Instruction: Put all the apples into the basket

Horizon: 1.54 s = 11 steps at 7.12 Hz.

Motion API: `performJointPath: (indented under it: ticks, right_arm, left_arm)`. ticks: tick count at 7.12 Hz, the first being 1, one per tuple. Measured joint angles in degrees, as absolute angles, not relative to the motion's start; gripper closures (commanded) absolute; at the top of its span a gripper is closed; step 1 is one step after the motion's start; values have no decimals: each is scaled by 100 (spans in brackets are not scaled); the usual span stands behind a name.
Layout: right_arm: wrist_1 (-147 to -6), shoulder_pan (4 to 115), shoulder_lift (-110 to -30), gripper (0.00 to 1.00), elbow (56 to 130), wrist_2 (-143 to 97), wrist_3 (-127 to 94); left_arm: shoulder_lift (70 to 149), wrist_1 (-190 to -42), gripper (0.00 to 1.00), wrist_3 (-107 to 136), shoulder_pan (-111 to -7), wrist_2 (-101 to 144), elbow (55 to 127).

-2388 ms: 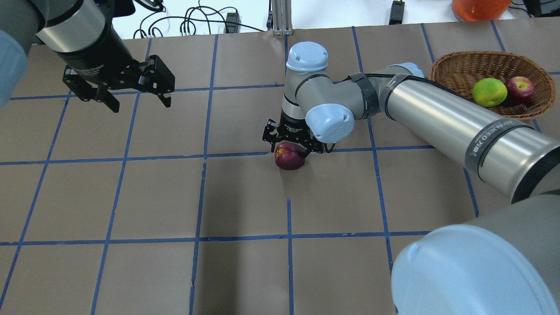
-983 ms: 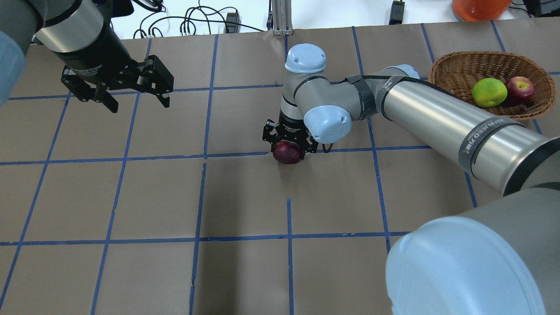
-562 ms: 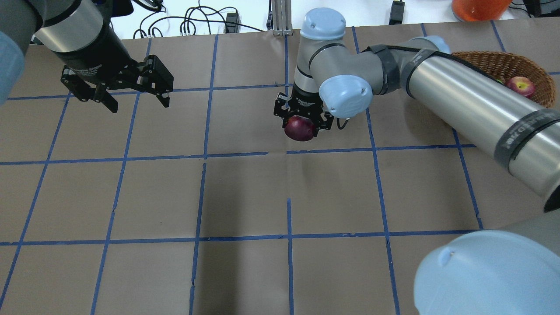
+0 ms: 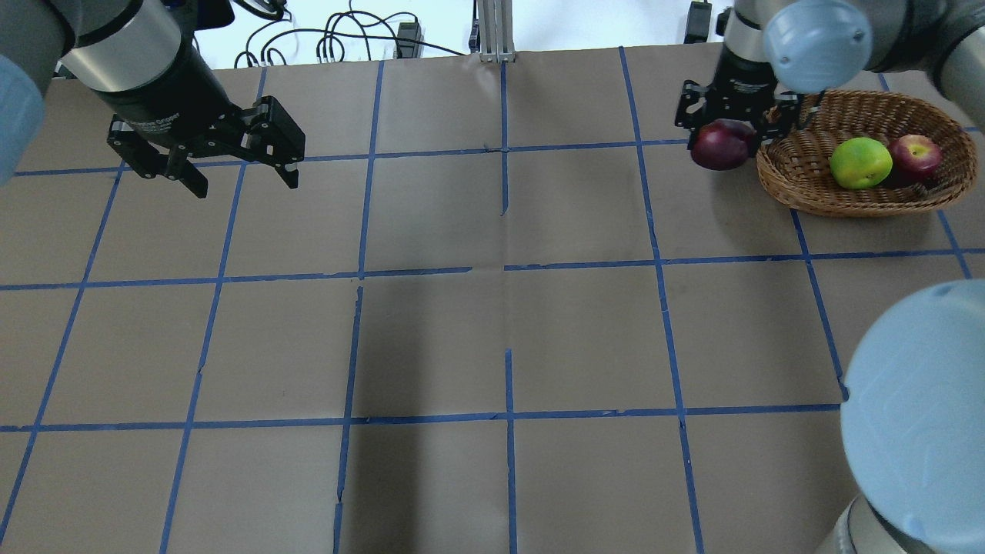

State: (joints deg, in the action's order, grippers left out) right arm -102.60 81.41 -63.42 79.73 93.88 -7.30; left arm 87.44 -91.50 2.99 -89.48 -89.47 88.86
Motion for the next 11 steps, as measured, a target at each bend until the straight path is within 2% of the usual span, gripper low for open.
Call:
performJointPath:
  ticks: [2, 3, 4, 5, 6, 7, 11]
  right_arm:
    - [-10539, 7434, -6146, 98, 7972, 9477, 51]
    - [-10611, 7300, -6075, 93, 7977, 9487, 153]
    - [-10664, 7242, -6029, 85, 7979, 9501, 190]
    - [-10793, 7210, -5956, 71, 7980, 9555, 203]
    - [-11012, 7177, -5851, 12, 7990, 9640, 213]
    - [-11151, 7153, -5782, 1, 7998, 9683, 217]
    - [-10900, 7141, -5929, 0, 7954, 9675, 207]
  left_arm:
    - [8742, -9155, 0, 299, -8948, -8947, 8886]
    - [8743, -9155, 0, 299, -8947, -8953, 8886]
    - [8744, -9152, 0, 299, -8945, -8957, 8879]
    - [8755, -9151, 0, 303, -8944, -8950, 8876]
    - [8766, -9150, 0, 310, -8944, -8949, 8874]
    - [8765, -9149, 0, 314, -8946, -8953, 8871]
    - [8746, -9158, 0, 308, -8947, -8955, 8868]
